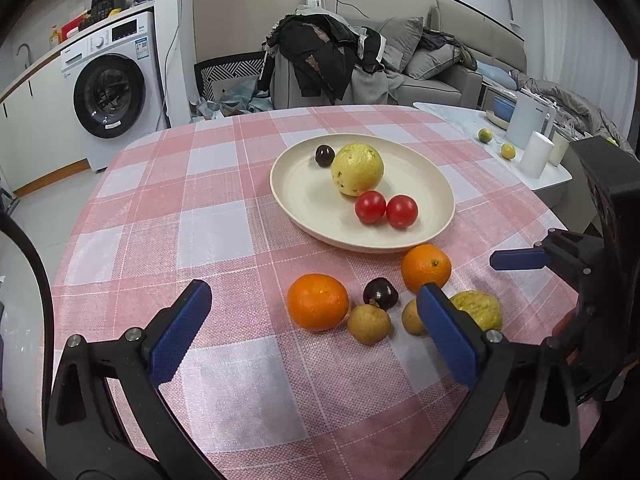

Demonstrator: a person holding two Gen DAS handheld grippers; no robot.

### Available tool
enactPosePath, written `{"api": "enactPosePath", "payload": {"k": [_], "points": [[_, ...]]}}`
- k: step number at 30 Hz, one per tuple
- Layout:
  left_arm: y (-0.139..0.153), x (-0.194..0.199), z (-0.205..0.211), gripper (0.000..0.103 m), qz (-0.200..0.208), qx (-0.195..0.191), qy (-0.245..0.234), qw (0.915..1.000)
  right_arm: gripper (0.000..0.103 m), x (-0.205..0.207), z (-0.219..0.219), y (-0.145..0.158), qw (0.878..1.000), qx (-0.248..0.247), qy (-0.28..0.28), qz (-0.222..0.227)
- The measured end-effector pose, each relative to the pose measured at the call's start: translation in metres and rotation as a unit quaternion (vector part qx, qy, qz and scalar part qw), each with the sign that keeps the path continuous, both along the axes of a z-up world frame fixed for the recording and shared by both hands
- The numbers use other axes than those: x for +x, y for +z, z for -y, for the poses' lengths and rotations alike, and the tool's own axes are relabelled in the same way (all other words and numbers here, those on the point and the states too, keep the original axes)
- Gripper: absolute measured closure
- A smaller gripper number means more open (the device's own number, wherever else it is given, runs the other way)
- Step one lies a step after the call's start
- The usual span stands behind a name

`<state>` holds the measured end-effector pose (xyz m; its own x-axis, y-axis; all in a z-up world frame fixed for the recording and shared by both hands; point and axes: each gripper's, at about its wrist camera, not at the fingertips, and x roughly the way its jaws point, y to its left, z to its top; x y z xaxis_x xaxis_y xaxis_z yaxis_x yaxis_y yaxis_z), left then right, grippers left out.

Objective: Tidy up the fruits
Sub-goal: 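Move the right tool to the wrinkled yellow-green guava and close around it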

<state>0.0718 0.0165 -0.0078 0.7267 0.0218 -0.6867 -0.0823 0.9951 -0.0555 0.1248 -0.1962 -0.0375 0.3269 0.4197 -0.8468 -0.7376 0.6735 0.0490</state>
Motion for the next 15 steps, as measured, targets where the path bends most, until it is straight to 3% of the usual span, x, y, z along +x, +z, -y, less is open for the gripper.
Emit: {"api": "enactPosePath", "payload": {"k": [15], "points": [[-0.008,0.003,0.000,0.001,-0.008,0.001,-0.001,1.0000,0.001,0.008,0.016,-0.005,1.000,-0.019,-0.010,-0.007]]}}
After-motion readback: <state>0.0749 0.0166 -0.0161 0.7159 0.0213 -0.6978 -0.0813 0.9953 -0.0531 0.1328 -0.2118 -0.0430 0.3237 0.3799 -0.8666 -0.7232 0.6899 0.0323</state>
